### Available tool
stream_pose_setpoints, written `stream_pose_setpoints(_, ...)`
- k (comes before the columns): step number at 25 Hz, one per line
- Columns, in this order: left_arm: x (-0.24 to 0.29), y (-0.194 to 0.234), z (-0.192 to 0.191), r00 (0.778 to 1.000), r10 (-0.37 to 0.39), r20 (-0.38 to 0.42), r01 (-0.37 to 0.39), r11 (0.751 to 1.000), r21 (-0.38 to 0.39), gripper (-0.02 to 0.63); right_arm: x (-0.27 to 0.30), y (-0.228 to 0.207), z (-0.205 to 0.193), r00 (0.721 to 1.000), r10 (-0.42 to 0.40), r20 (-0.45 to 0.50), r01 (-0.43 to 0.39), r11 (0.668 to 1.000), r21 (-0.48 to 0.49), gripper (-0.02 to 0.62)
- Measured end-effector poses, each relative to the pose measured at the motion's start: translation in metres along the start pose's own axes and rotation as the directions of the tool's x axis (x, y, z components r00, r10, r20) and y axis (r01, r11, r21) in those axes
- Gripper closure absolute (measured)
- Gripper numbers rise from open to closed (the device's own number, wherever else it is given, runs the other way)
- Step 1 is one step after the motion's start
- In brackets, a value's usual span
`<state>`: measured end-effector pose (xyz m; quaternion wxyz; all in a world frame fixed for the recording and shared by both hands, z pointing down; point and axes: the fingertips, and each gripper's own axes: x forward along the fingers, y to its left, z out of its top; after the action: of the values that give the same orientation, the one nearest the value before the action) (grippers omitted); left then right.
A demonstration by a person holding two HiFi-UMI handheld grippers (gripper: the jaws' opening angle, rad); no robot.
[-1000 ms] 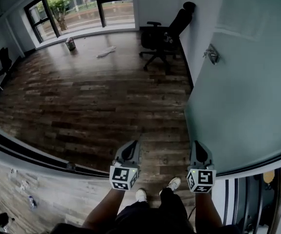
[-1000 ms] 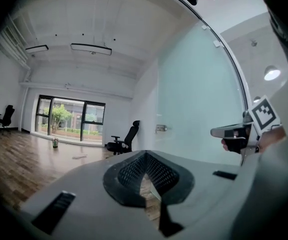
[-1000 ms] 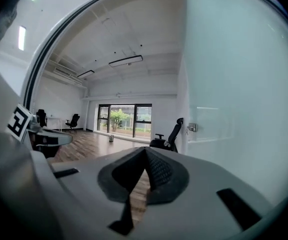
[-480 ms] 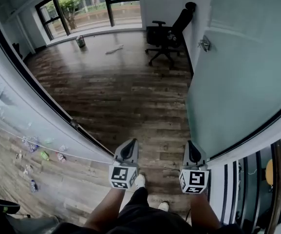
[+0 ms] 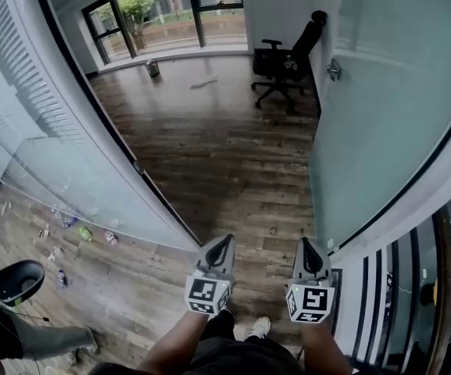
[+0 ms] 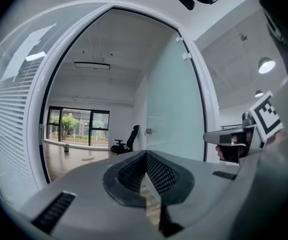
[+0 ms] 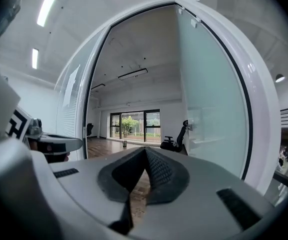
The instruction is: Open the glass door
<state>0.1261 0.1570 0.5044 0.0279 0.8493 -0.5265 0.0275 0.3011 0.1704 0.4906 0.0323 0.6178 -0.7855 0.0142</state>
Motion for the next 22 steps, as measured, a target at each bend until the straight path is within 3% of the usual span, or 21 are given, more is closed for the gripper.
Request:
stream_pose_setpoints(7, -0.043, -0.011, 0.000, 1.000, -0.023, 0.008, 0.023, 1.000, 0.004, 0.603, -0.042, 0.026, -0.004, 1.000, -0.027, 0.001, 0.027, 0.997, -0.073, 0.580)
stream_pose_setpoints(22, -0.148, 0.030, -0.003, 0.997, -0.065, 0.029, 0.065, 0.998, 0.014, 0.603, -0.104, 0.134, 0.018, 0.996, -0.054, 0.066, 0.058, 0.997, -0.055, 0.580)
